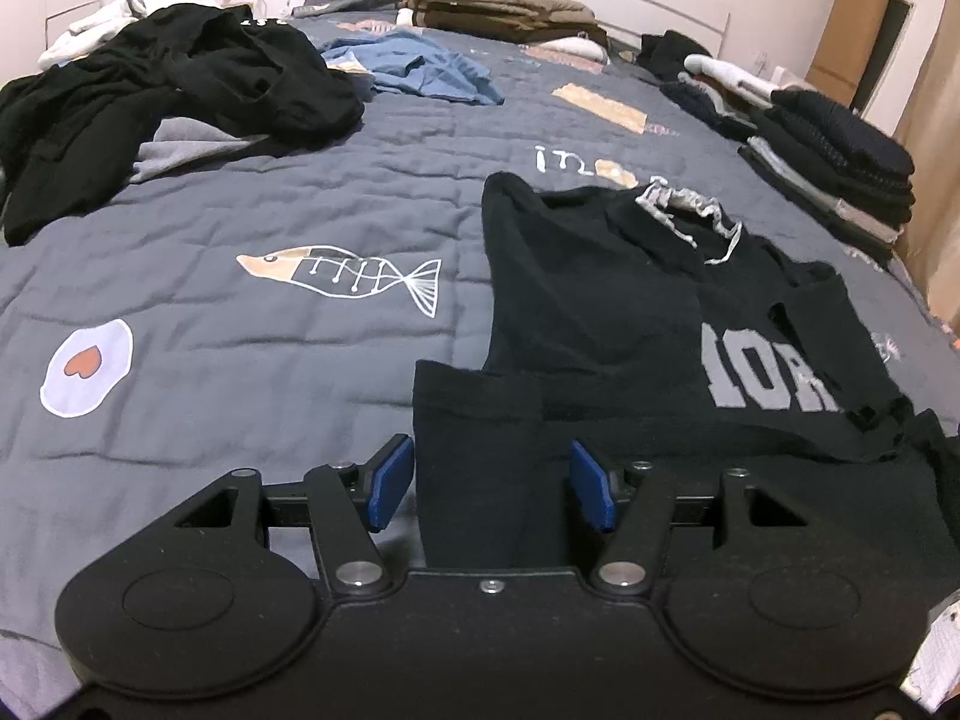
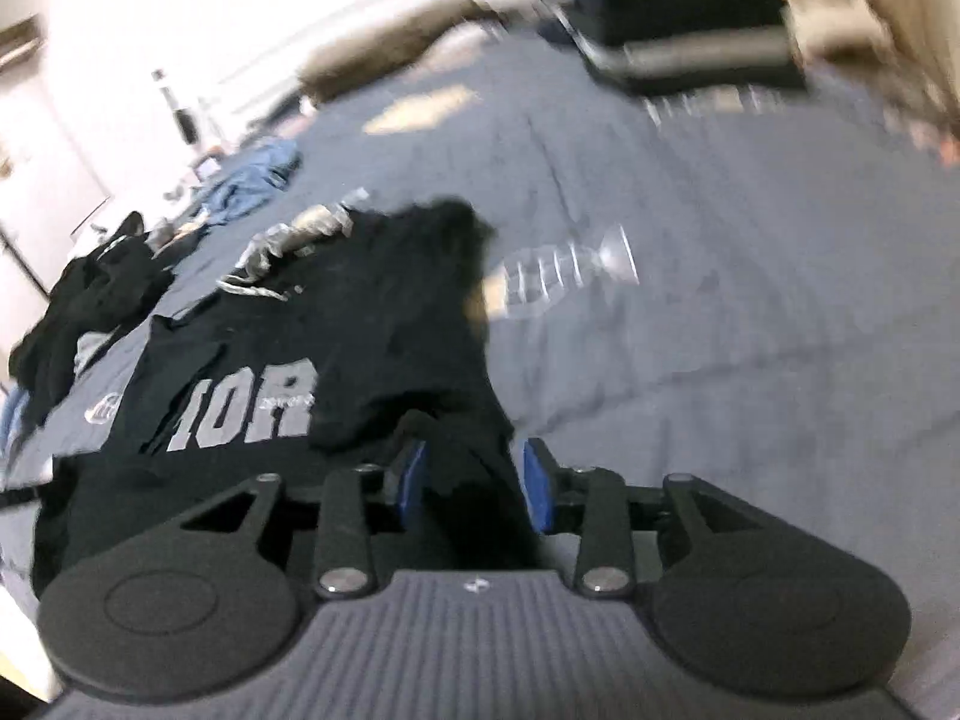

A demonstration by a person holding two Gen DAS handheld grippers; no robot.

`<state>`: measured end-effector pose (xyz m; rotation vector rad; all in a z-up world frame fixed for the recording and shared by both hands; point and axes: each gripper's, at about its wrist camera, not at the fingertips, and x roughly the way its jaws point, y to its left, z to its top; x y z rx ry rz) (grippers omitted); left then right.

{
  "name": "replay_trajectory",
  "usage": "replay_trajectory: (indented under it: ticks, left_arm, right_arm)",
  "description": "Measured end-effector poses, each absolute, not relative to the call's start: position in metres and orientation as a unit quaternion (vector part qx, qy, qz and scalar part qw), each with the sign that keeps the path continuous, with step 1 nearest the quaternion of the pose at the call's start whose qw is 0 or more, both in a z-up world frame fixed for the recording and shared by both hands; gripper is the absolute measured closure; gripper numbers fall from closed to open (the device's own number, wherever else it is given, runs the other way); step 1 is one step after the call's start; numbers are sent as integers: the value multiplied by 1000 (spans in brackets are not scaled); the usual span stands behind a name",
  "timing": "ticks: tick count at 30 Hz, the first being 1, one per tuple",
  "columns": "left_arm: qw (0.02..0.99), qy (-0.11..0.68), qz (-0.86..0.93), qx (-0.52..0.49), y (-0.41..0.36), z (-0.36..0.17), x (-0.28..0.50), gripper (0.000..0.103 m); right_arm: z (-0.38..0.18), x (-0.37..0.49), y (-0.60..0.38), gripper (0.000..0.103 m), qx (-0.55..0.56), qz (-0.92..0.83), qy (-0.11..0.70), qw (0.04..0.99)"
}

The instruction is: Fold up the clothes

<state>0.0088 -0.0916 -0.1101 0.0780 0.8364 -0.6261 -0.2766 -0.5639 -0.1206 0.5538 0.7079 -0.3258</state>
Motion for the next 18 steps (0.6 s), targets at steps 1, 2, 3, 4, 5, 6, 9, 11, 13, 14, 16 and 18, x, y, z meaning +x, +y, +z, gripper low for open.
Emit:
replay_trajectory:
  ticks: [1,2,3,4,5,6,9,11,13,14,16,18]
  left_arm:
    - [866,400,-298,39,-93,-111,9,42]
    - [866,400,-298,41,-94,-112,9,37]
    - [865,400,-298,43,-95,-113,9,35]
    - [865,402,-298,46,-96,-114,9,35]
    - [864,404,-296,49,-97,-116,9,35]
    - [863,406,-296,51,-97,-117,9,35]
    - [862,405,-300,53,-97,-120,9,42]
    - [862,402,-305,50,-95,-120,10,83]
    - [864,394,-311,38,-91,-115,10,88]
    - [867,387,-313,31,-89,-111,9,91]
    - [874,369,-317,16,-84,-102,8,92]
    - [880,350,-322,-3,-77,-93,7,95]
  right_arm:
    - [-124,-273,-565,66,274,-155,341,886]
    - [-125,-269,-564,65,278,-150,342,885]
    - [-127,-266,-562,64,281,-144,345,884]
    - [-130,-263,-561,64,290,-137,350,880]
    - [-133,-261,-558,64,293,-136,353,878]
    - [-137,-258,-555,64,295,-134,355,877]
    - [-141,-255,-548,77,298,-126,351,879]
    - [-139,-257,-549,95,320,-118,336,878]
    - [-132,-264,-553,97,344,-125,302,880]
    - [-125,-270,-554,97,346,-134,280,885]
    - [-113,-281,-557,98,352,-146,236,894]
    - [-101,-295,-562,98,363,-159,188,899]
